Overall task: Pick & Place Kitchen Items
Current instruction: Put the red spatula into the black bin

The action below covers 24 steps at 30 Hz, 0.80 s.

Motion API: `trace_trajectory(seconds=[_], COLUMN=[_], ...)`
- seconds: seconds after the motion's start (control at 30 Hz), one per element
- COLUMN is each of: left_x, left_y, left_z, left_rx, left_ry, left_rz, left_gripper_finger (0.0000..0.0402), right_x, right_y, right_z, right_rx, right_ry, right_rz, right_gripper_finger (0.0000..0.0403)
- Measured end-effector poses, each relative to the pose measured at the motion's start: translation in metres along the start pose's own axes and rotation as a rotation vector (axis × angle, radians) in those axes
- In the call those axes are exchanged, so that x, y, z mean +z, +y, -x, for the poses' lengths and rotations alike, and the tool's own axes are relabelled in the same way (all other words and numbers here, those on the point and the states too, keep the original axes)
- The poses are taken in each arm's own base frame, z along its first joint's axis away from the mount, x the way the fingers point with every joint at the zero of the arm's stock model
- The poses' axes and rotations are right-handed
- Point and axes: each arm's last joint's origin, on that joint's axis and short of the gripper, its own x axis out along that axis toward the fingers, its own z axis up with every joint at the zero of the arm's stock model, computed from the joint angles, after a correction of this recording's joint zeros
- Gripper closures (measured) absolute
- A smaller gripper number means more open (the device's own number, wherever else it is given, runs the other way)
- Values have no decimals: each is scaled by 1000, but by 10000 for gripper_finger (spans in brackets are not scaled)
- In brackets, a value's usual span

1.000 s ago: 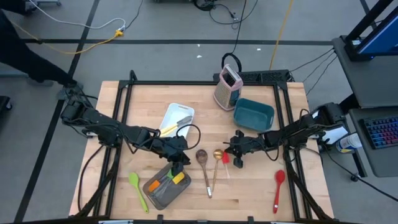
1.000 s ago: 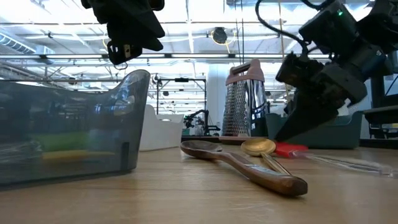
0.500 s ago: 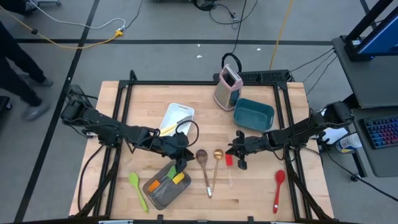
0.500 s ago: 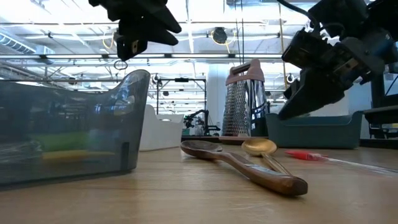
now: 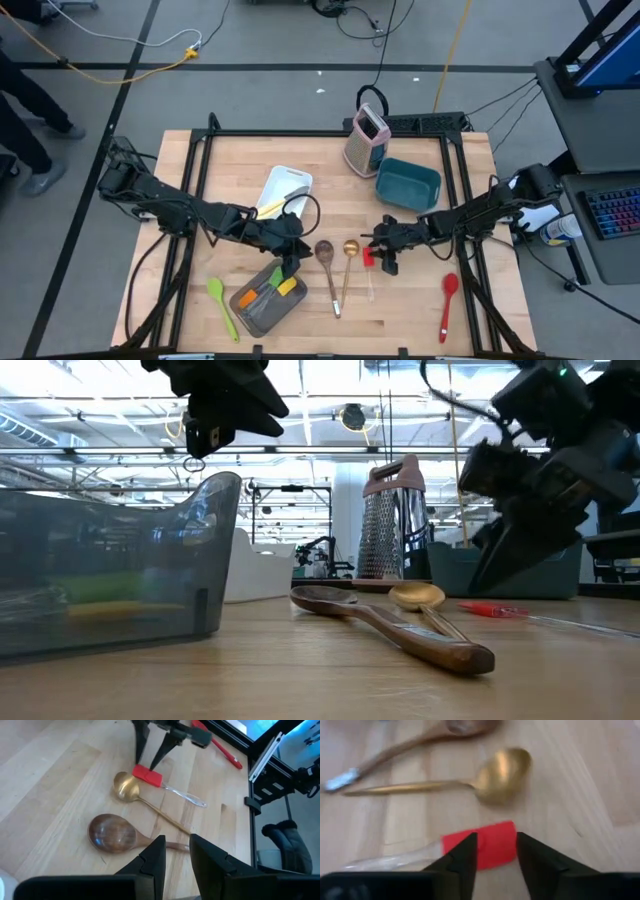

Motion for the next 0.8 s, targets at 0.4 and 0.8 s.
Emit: trace_trajectory(seconds=[0.4, 0.8], left_x=[0, 0], left_y=[0, 0], left_z=[0, 0], left_rx=[-1, 0], left_ry=[-1, -2], left_rz=[0, 5], left_gripper_finger=[311, 311], right_x=[-13, -36], right_y=[-10, -19], right_z=[-4, 1], right_rx=[52, 97], right_ry=[19, -19], right_rz=[-211, -341], right_gripper_finger=[196, 257])
